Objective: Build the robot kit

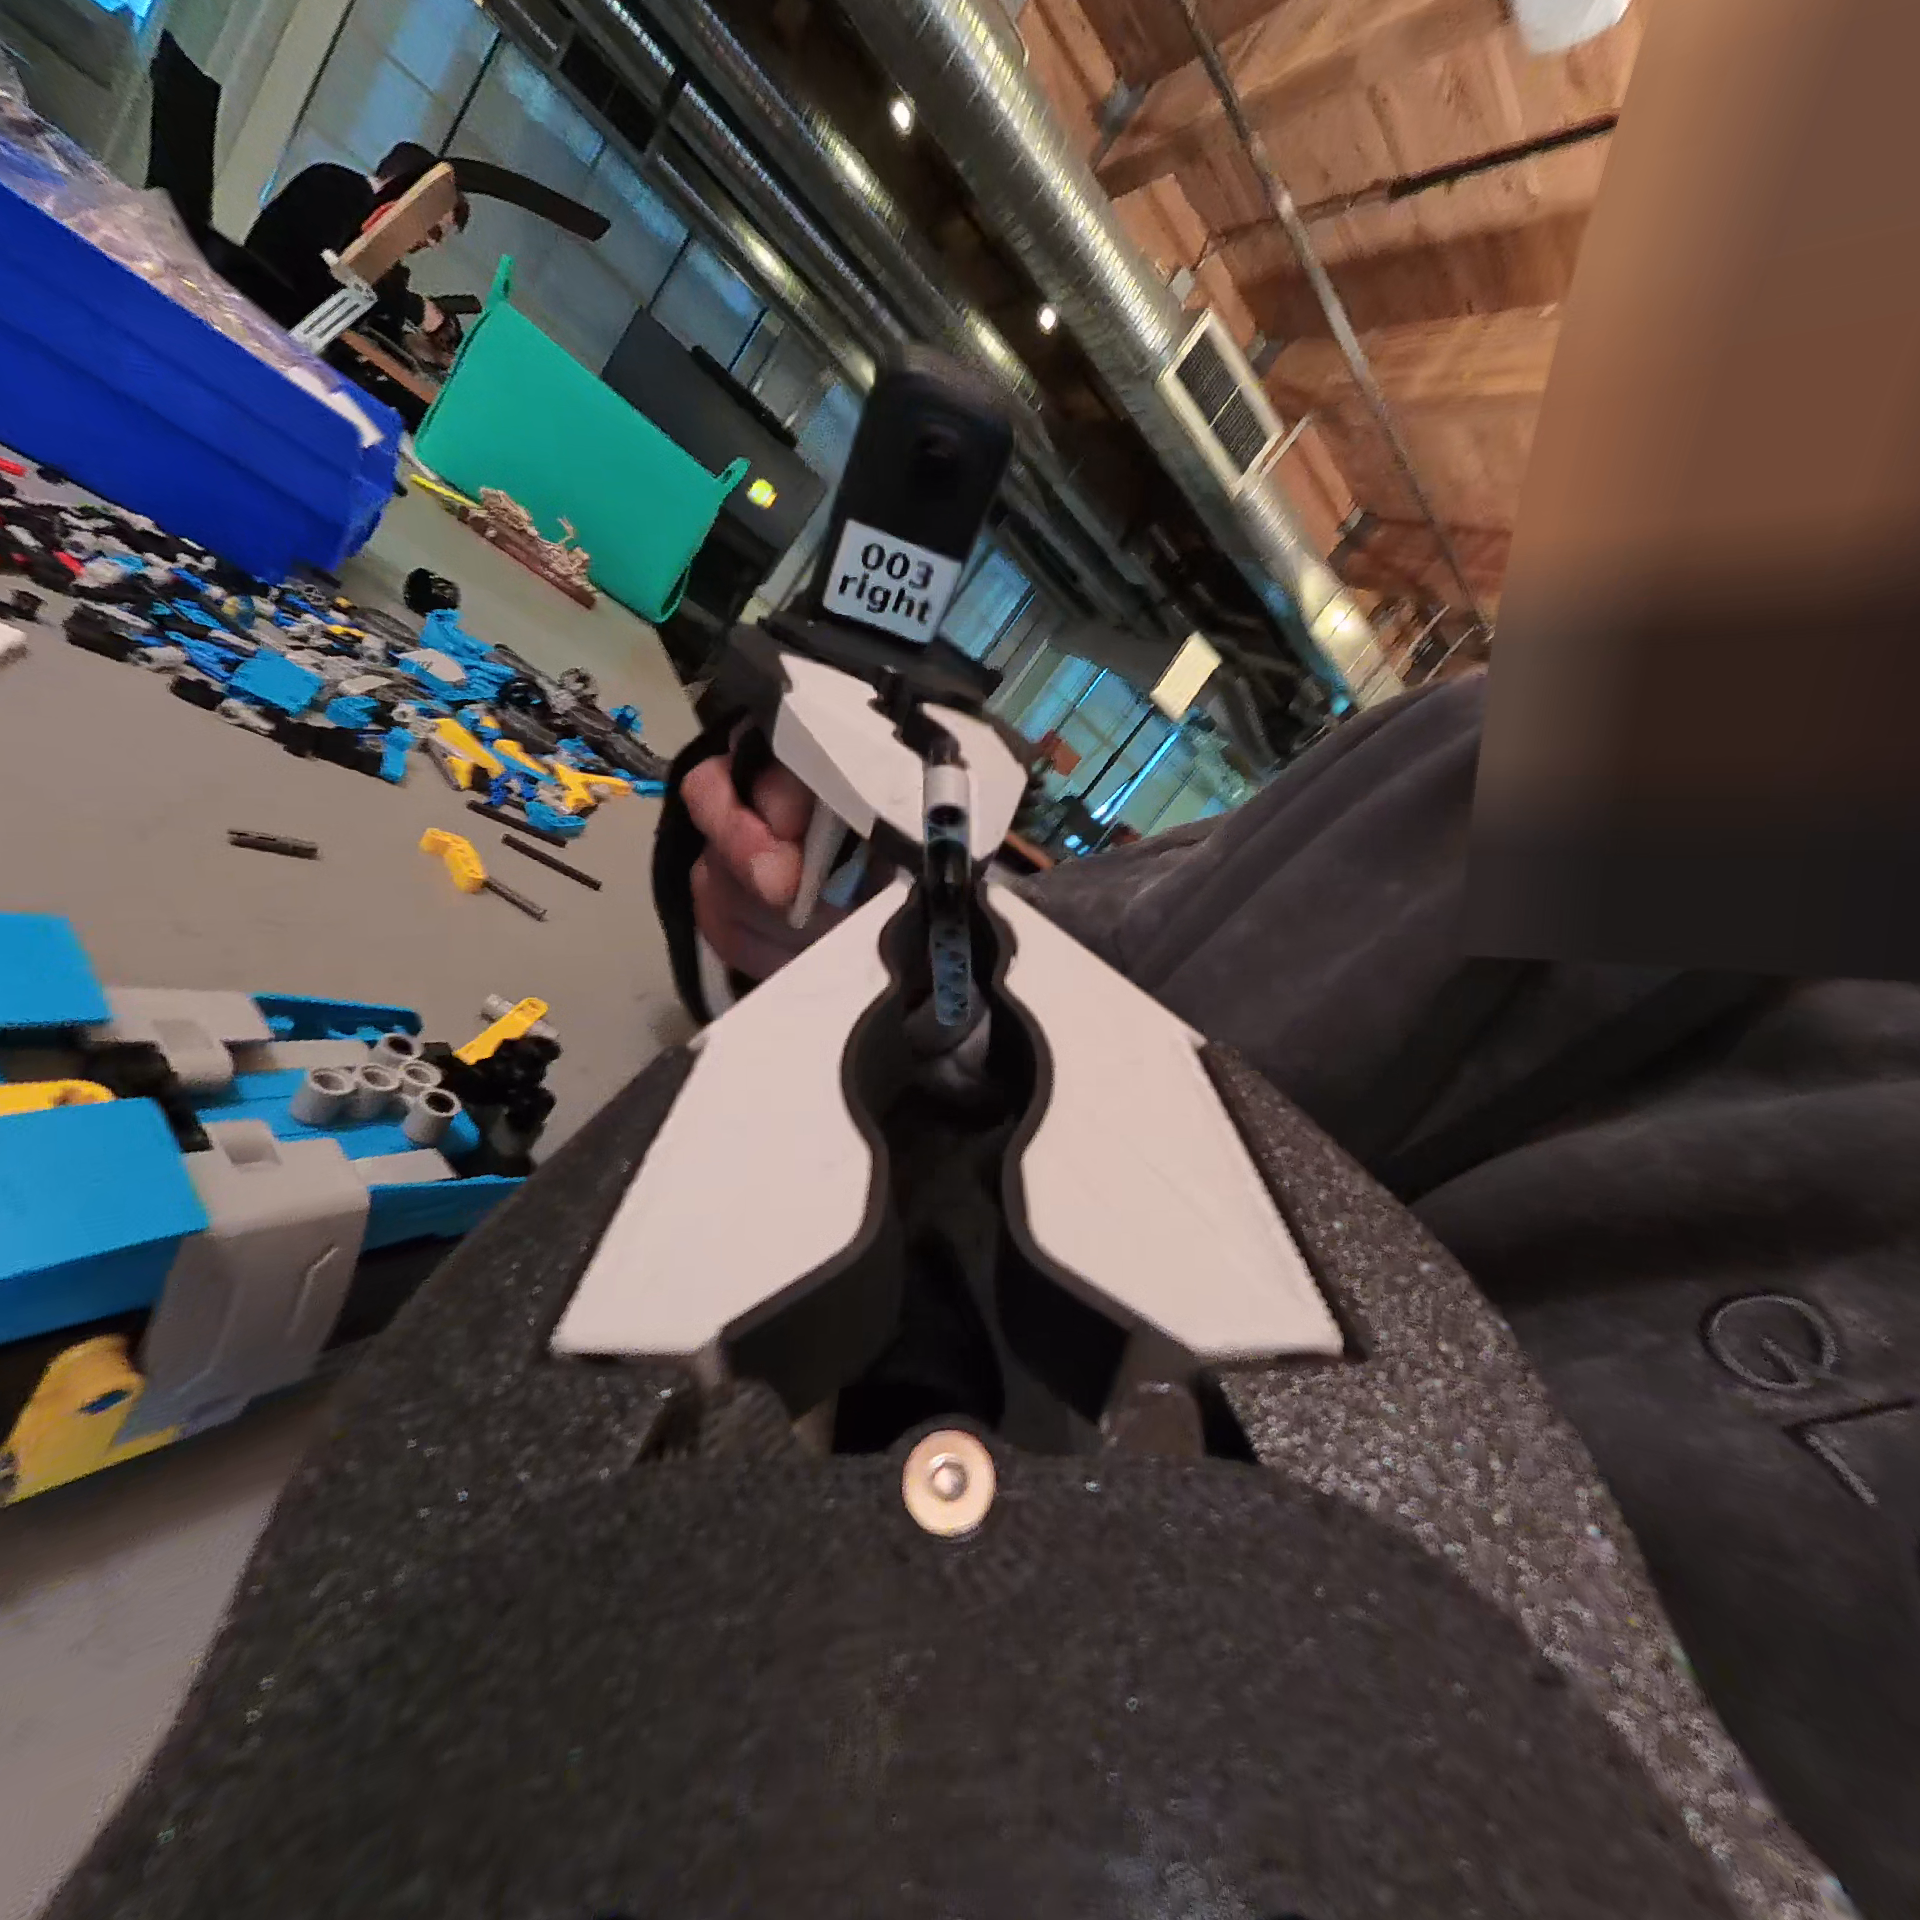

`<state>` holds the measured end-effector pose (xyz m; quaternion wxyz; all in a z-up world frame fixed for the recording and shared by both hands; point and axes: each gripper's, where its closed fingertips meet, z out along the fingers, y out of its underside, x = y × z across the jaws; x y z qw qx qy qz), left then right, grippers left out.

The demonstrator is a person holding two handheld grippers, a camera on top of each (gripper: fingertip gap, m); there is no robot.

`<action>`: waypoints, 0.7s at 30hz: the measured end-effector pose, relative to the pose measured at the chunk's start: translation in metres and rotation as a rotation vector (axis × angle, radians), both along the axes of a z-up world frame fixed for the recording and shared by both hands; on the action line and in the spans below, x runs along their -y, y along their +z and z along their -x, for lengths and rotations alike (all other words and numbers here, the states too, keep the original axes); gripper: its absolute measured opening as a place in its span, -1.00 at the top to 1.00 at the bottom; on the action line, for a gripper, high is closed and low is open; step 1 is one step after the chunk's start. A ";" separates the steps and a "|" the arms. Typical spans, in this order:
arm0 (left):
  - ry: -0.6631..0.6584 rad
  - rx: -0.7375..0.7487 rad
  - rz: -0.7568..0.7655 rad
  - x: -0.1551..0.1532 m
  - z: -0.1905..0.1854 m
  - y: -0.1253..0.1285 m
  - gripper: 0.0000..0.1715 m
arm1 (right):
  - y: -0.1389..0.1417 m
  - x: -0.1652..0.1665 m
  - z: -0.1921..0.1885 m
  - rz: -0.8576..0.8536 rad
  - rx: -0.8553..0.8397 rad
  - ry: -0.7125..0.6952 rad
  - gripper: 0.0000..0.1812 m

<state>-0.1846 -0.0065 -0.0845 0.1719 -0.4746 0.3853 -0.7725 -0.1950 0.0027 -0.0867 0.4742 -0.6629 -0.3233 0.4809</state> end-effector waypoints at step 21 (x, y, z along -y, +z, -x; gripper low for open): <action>-0.022 0.047 0.108 -0.003 0.002 0.007 0.93 | 0.014 -0.004 -0.002 -0.017 -0.113 -0.015 0.96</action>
